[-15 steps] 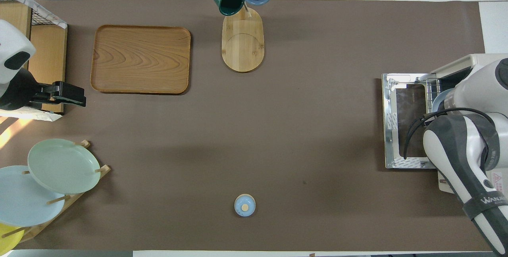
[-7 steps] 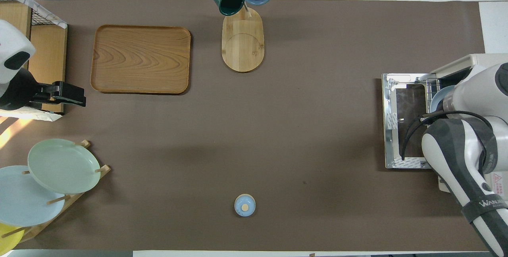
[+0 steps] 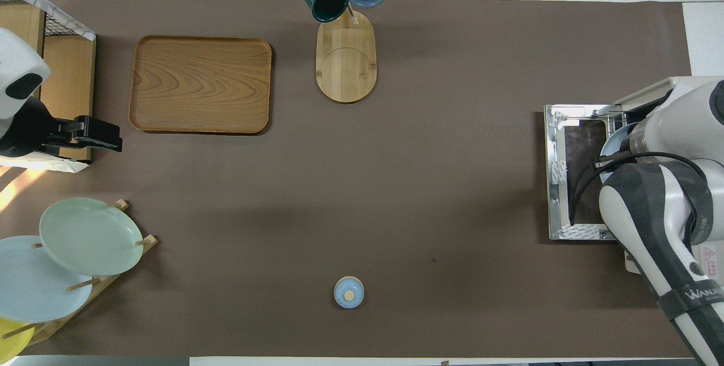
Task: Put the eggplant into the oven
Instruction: 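Withdraw the right gripper and push the oven door shut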
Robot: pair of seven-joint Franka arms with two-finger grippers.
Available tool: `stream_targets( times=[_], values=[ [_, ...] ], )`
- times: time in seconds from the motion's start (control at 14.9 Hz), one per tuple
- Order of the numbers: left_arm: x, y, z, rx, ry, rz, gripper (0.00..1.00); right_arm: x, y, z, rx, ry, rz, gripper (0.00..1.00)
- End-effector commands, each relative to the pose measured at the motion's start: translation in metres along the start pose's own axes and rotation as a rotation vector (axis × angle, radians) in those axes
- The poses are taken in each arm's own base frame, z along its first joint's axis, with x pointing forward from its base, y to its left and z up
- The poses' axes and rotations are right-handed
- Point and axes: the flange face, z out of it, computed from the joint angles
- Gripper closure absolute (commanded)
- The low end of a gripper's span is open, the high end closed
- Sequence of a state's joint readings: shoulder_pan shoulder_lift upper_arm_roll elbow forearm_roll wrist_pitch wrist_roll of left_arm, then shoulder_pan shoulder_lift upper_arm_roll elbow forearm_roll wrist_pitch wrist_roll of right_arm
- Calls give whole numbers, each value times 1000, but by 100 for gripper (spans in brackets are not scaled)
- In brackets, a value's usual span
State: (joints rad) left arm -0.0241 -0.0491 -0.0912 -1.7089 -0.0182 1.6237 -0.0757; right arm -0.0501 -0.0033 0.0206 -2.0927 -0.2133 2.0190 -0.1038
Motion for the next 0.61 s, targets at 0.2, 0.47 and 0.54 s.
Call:
stream_targets(
  times=[0.2, 0.47, 0.54],
  values=[
    [-6, -2, -1, -10, -3, 4, 0, 15, -72, 52, 84, 87, -18, 100],
    [-6, -2, -1, -10, -3, 4, 0, 13, -75, 93, 95, 64, 13, 100],
    [-6, -2, -1, -10, -3, 4, 0, 12, -67, 107, 99, 57, 30, 100]
  ],
)
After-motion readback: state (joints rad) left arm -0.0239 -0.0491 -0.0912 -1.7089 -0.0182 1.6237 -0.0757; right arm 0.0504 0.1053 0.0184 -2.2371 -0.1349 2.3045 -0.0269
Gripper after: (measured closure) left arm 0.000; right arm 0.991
